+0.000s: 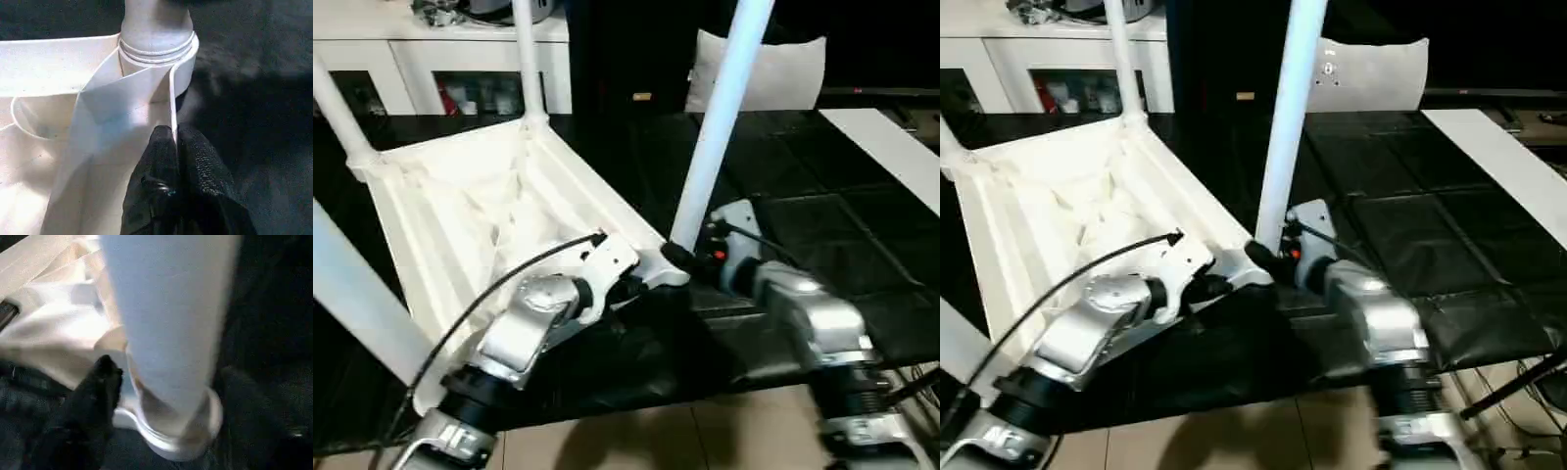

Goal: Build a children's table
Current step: Rotate leg to tighten

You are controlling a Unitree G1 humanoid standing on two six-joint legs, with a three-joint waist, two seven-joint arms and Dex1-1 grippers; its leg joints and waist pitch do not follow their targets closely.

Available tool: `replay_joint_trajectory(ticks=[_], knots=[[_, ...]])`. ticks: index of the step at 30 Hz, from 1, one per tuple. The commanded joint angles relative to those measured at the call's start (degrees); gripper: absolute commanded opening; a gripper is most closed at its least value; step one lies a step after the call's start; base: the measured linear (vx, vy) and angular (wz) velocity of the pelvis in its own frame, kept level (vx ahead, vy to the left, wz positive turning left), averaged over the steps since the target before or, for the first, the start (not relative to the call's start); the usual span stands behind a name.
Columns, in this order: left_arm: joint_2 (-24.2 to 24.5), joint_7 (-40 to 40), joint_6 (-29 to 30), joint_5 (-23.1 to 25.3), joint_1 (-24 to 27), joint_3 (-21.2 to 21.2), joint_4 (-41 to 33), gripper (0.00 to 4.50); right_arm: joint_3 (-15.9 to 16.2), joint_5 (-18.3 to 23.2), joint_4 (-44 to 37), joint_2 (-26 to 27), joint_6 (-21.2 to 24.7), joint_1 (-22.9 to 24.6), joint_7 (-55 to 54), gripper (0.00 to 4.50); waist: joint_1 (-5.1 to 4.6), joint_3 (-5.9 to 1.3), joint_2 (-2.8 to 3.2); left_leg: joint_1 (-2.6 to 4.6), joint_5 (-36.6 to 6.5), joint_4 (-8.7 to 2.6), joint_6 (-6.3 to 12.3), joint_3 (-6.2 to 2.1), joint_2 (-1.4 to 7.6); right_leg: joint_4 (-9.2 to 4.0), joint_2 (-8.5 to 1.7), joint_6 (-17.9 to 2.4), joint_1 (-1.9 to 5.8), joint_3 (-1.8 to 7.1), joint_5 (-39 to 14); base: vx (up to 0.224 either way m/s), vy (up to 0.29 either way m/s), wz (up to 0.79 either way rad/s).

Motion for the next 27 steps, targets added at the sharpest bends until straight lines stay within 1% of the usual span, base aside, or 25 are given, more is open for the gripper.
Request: replay_joint_trajectory(ticks=[1, 2, 3, 4, 5, 6, 7, 8, 9, 10, 11, 12, 13, 15, 16, 19, 20, 21, 22, 24, 27], knots=[[1.78, -5.37, -3.63, -1.3, -0.31, -1.02, -3.7, 0.0, 1.5, -0.8, -0.26, -2.51, -2.36, -0.12, 4.86, 3.82, 0.58, -3.56, 0.02, -0.77, -0.2, -3.48, 4.53, -0.27, 1.46, -3.84, -4.85, -0.55, 4.74, 4.38, -16.56, 0.0, 0.0, 0.0], [2.02, -5.68, -3.69, -1.32, -0.28, -1.07, -3.72, 0.0, 1.64, -0.78, -0.26, -2.84, -2.49, -0.14, 5.38, 3.92, 0.58, -3.56, 0.02, -0.77, -0.2, -3.48, 4.53, -0.27, 1.46, -3.84, -4.85, -0.55, 4.74, 4.38, -16.56, 0.0, 0.0, 0.0], [3.59, -7.73, -4.87, -1.28, -0.1, -1.51, -3.64, 0.0, 2.48, -0.29, -0.41, -4.89, -3.67, -0.19, 9.15, 3.92, 0.7, -3.56, 0.02, -0.79, -0.21, -3.48, 4.56, -0.33, 1.53, -3.73, -4.76, -0.68, 4.71, 4.3, -16.44, 0.0, 0.0, 0.0], [5.82, -11.39, -7.55, -1.51, 0.37, -2.3, -3.57, 0.0, 3.68, 1.05, -1.4, -7.5, -5.75, 0.1, 15.63, 3.92, 0.83, -3.58, -0.03, -0.68, -0.29, -3.42, 4.87, -0.3, 1.58, -3.67, -4.74, -0.78, 4.6, 4.34, -16.21, 0.0, 0.0, 0.0], [6.79, -13.07, -8.54, -1.65, 0.57, -2.7, -3.57, 0.0, 4.34, 1.6, -1.89, -8.62, -6.71, 0.3, 18.64, 3.92, 1.02, -3.66, 0.02, -0.67, -0.32, -3.39, 5.17, -0.32, 1.65, -3.59, -4.82, -0.88, 4.7, 4.37, -15.95, 0.0, 0.0, 0.0], [6.93, -13.32, -8.69, -1.67, 0.6, -2.76, -3.57, 0.0, 4.44, 1.68, -1.96, -8.79, -6.85, 0.33, 19.08, 3.92, 1.25, -3.61, 0.05, -0.7, 0.06, -3.4, 5.49, -0.32, 1.85, -3.41, -4.84, -1.22, 4.6, 4.52, -15.11, 0.0, 0.0, 0.0], [7.77, -14.7, -9.29, -1.78, 0.76, -3.08, -3.59, 0.0, 5.11, 1.93, -2.28, -9.74, -7.6, 0.45, 21.48, 3.92, 1.52, -3.61, 0.06, -0.67, 0.54, -3.38, 5.42, -0.28, 1.89, -3.27, -4.82, -1.9, 4.51, 4.53, -14.41, 0.0, 0.0, 0.0], [8.99, -16.88, -10.14, -2.16, 0.94, -3.58, -3.66, 0.0, 6.1, 1.57, -1.97, -10.72, -9.5, 0.27, 23.62, 3.92, 1.52, -3.61, 0.06, -0.67, 0.54, -3.38, 5.42, -0.28, 1.89, -3.27, -4.82, -1.9, 4.51, 4.53, -14.41, 0.0, 0.0, 0.0], [10.48, -19.46, -10.99, -2.68, 1.17, -4.25, -3.91, 0.0, 7.21, 0.83, -1.09, -11.6, -11.59, -0.18, 25.39, 3.92, 1.99, -3.54, 0.06, -0.59, -0.07, -3.43, 5.34, -0.26, 1.89, -3.26, -4.95, -2.27, 4.44, 4.5, -15.02, 0.0, 0.0, 0.0], [10.48, -19.46, -10.99, -2.68, 1.17, -4.25, -3.91, 0.0, 7.21, 0.83, -1.09, -11.6, -11.59, -0.18, 25.39, 3.92, 2.04, -3.55, 0.05, -0.49, -0.08, -3.53, 4.94, -0.25, 2.0, -3.18, -4.89, -2.6, 4.41, 4.57, -15.1, 0.0, 0.0, 0.0], [11.46, -21.47, -11.45, -3.25, 1.44, -4.86, -4.43, 0.0, 7.86, 0.66, 0.02, -11.85, -12.42, -0.61, 26.88, 3.76, 2.14, -3.53, 0.1, -0.52, -0.1, -3.51, 4.8, -0.28, 2.01, -3.22, -4.91, -2.72, 4.4, 4.56, -15.15, 0.0, 0.0, 0.0], [12.02, -22.68, -11.73, -3.47, 1.63, -5.31, -4.85, 0.0, 8.17, 0.93, 0.52, -11.83, -12.49, -0.76, 28.1, 3.64, 2.21, -3.52, -0.09, -0.5, -0.36, -3.53, 4.61, -0.21, 1.98, -3.22, -4.92, -2.84, 4.43, 4.6, -15.4, 0.0, 0.0, 0.0], [12.02, -22.68, -11.73, -3.47, 1.63, -5.31, -4.85, 0.0, 8.17, 0.93, 0.52, -11.83, -12.49, -0.76, 28.1, 3.55, 2.29, -3.52, 0.01, -0.49, -0.4, -3.57, 4.41, -0.26, 2.07, -3.23, -4.95, -3.0, 4.44, 4.6, -15.67, 0.0, 0.0, 0.0], [12.99, -25.07, -12.74, -3.74, 1.91, -6.09, -5.39, 0.0, 8.72, 2.11, 1.65, -11.66, -12.65, -0.99, 31.02, 3.47, 2.44, -3.46, -0.08, -0.44, -1.27, -3.6, 4.23, -0.27, 2.08, -3.29, -5.05, -2.94, 4.48, 4.55, -16.54, 0.0, 0.0, 0.0], [13.43, -26.27, -13.18, -3.92, 2.01, -6.4, -5.66, 0.0, 8.99, 2.8, 2.49, -11.32, -12.93, -1.03, 32.4, 3.3, 2.51, -3.41, 0.03, -0.45, -1.72, -3.62, 4.18, -0.23, 2.09, -3.43, -5.03, -2.73, 4.47, 4.58, -17.2, 0.0, 0.0, 0.0], [13.77, -27.15, -13.3, -4.22, 2.01, -6.5, -5.95, 0.0, 9.39, 3.07, 3.99, -10.77, -13.76, -0.98, 33.63, 3.1, 2.78, -3.4, 0.02, -0.31, -2.36, -3.62, 3.79, -0.16, 2.04, -3.7, -5.02, -2.39, 4.4, 4.55, -18.42, 0.0, 0.0, 0.0], [13.85, -27.42, -13.45, -4.32, 1.93, -6.55, -5.91, 0.0, 9.65, 3.14, 4.59, -10.65, -14.19, -0.9, 34.23, 3.0, 2.79, -3.38, -0.07, -0.42, -2.64, -3.65, 3.63, -0.19, 2.0, -3.75, -5.01, -2.0, 4.51, 4.48, -19.03, 0.0, 0.0, 0.0], [13.84, -27.41, -13.48, -4.31, 1.91, -6.55, -5.88, 0.0, 9.67, 3.17, 4.62, -10.63, -14.19, -0.88, 34.29, 3.0, 2.69, -3.27, -0.08, -0.32, -3.24, -3.74, 3.34, -0.2, 1.94, -4.0, -4.98, -1.42, 4.49, 4.4, -20.39, 0.0, 0.0, 0.0], [13.64, -27.26, -13.99, -4.15, 1.62, -6.6, -5.4, 0.0, 9.98, 3.55, 5.29, -10.36, -14.28, -0.65, 35.3, 2.76, 2.65, -3.24, -0.1, -0.29, -3.7, -3.75, 3.12, -0.19, 1.83, -4.24, -4.96, -0.85, 4.56, 4.35, -21.54, 0.0, 0.0, 0.0], [13.42, -26.94, -14.41, -3.77, 1.48, -6.45, -4.97, 0.0, 10.24, 3.88, 5.57, -10.11, -14.47, -0.35, 36.32, 2.64, 2.7, -3.35, -0.06, -0.28, -3.57, -3.73, 2.97, -0.24, 1.83, -4.23, -4.93, -0.38, 4.63, 4.33, -21.78, 0.0, 0.0, 0.0], [13.22, -26.78, -14.48, -3.58, 1.43, -6.17, -4.59, 0.0, 10.35, 4.19, 5.53, -9.94, -14.37, -0.1, 37.23, 2.33, 2.76, -3.42, -0.08, -0.26, -2.99, -3.72, 3.08, -0.28, 1.9, -4.06, -4.84, -0.42, 4.53, 4.34, -20.69, 0.0, 0.0, 0.0]])
